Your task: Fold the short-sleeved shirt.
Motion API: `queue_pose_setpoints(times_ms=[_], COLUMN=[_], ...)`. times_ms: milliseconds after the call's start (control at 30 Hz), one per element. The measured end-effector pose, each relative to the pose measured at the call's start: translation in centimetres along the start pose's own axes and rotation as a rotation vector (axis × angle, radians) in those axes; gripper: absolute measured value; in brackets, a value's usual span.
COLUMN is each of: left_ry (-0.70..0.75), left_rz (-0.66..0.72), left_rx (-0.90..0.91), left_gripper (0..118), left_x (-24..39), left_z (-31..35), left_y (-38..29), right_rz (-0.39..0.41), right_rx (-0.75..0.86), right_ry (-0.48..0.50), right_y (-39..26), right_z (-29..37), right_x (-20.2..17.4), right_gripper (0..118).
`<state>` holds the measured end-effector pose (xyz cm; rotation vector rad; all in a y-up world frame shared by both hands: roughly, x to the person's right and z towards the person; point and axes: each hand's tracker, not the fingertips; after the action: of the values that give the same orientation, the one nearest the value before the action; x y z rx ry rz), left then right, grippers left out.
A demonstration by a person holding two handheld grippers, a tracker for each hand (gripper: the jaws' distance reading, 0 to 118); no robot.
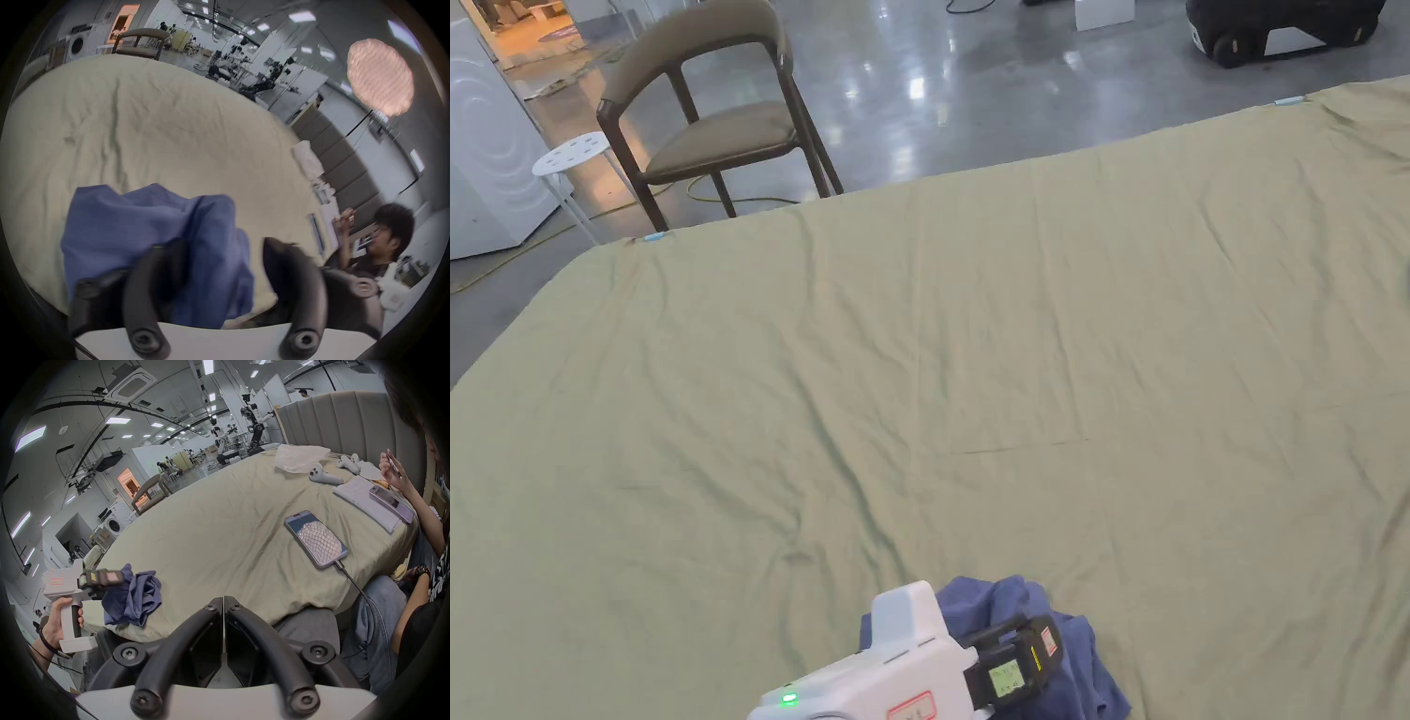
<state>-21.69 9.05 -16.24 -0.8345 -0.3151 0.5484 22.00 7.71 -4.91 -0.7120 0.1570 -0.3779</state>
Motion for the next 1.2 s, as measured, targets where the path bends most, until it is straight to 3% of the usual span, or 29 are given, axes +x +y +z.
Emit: queue_pose_setpoints(times_ms=[33, 67, 133, 167, 233, 333, 500, 600, 633, 667, 700, 767, 800, 933, 967, 1033, 1067, 1100, 1133, 1200], left_ry=[-0.027, -0.027, -0.021, -0.012, 0.001, -0.093, 0.017, 0.002, -0.003, -0.016, -0.014, -0.043, -0.05, 0.001, 0.012, 0.036, 0.026, 0.006, -0.019, -0.045], left_rz=[0.036, 0.064, 0.091, 0.095, 0.109, 0.133, 0.009, 0.002, -0.004, -0.01, -0.013, -0.019, -0.017, 0.028, 0.046, 0.126, 0.166, 0.205, 0.24, 0.288], left_rx=[0.016, 0.044, 0.073, 0.085, 0.085, -0.023, -0.198, -0.161, -0.153, -0.129, -0.099, -0.01, 0.025, 0.122, 0.13, 0.121, 0.12, 0.117, 0.104, 0.086], left_gripper=[72, 57, 11, 1, 1, 1, 0, 0, 1, 12, 27, 76, 84, 85, 86, 87, 88, 89, 89, 90], left_x=[-0.4, -0.8, -1.7, -2.0, -2.5, -2.2, -0.5, 0.3, 0.4, 0.3, 0.3, -0.3, -0.8, -4.4, -5.5, -8.1, -9.2, -10.3, -11.3, -12.5], left_z=[0.7, 1.6, 2.7, 2.8, 2.4, -0.2, -6.2, -5.6, -4.8, -3.5, -2.2, 1.2, 3.0, 8.4, 9.0, 9.6, 9.5, 9.3, 8.9, 7.4], left_y=[0.2, 0.3, 0.4, 0.2, -0.3, -1.3, -3.3, -3.1, -2.8, -2.3, -2.0, -1.4, -1.1, -0.4, -0.4, -0.4, -0.4, -0.5, -0.6, -0.7], right_rz=[-0.008, -0.016, -0.026, -0.027, -0.031, -0.033, 0.015, 0.054, 0.084, 0.112, 0.135, 0.184, 0.206, 0.303, 0.337, 0.366, 0.348, 0.277, 0.188, 0.187], right_rx=[-0.002, -0.004, 0.002, 0.003, 0.004, -0.003, -0.048, -0.111, -0.133, -0.153, -0.172, -0.21, -0.225, -0.29, -0.304, -0.394, -0.443, -0.485, -0.439, -0.439], right_ry=[-0.002, 0.001, 0.003, 0.002, 0.006, 0.021, 0.059, 0.136, 0.158, 0.184, 0.217, 0.305, 0.342, 0.43, 0.401, 0.233, 0.177, 0.174, 0.234, 0.24], right_y=[-0.1, 0.0, -0.1, 0.0, 0.1, 0.2, 0.2, 0.0, 0.0, 0.0, 0.2, 0.9, 1.2, 2.0, 2.0, 1.5, 1.2, 0.7, 0.6, 0.8], right_z=[0.0, 0.1, 0.1, 0.1, 0.0, -0.2, -1.1, -2.4, -3.2, -4.2, -5.2, -7.9, -9.2, -15.0, -16.4, -19.6, -20.9, -21.9, -22.0, -21.8], right_x=[0.2, 0.2, 0.2, 0.2, 0.1, -0.3, -2.3, -4.5, -5.6, -6.8, -7.8, -10.8, -12.1, -17.2, -18.0, -18.7, -18.5, -17.8, -16.9, -16.6], right_gripper=[0, 0, 0, 0, 0, 0, 0, 0, 0, 0, 0, 0, 0, 0, 0, 0, 0, 0, 0, 0])
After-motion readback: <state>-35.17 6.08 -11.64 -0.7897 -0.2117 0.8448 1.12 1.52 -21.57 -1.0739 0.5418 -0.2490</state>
